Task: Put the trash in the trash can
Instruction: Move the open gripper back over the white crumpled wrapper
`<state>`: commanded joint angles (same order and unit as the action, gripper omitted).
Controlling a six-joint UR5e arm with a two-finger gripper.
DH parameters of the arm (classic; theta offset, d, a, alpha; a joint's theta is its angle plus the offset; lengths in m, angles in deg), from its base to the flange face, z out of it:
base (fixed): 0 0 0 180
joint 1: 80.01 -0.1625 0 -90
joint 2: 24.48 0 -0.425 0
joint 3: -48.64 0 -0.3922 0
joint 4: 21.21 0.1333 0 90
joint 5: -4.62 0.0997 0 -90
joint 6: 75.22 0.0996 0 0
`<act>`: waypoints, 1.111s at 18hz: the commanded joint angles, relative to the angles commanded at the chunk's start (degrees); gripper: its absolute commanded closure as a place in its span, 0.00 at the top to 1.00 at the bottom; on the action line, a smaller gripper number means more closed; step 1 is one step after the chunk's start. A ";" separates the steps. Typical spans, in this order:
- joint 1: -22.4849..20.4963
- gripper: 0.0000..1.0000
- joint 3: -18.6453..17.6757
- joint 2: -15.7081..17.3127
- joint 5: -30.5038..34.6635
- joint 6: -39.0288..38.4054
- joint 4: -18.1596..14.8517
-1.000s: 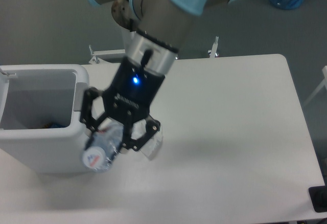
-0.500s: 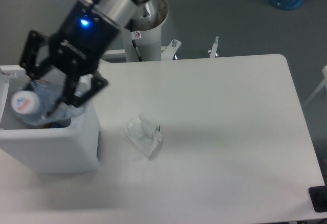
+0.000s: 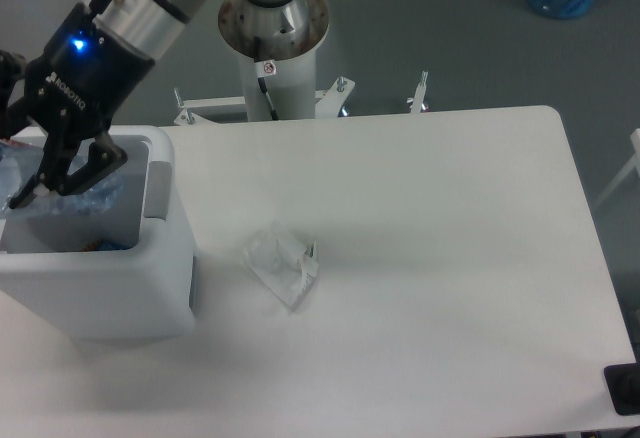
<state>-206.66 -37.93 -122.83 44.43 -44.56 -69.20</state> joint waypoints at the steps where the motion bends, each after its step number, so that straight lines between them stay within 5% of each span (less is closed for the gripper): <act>1: 0.09 1.00 -0.97 0.35 0.00 0.27 0.00; 8: -0.70 1.00 -3.96 1.76 0.09 0.54 -0.09; 13: -13.42 1.00 -5.37 0.28 -0.09 0.63 -0.09; 20: -19.07 1.00 -11.43 -1.66 2.19 7.81 -0.26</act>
<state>-225.73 -49.35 -124.50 46.62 -36.75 -69.46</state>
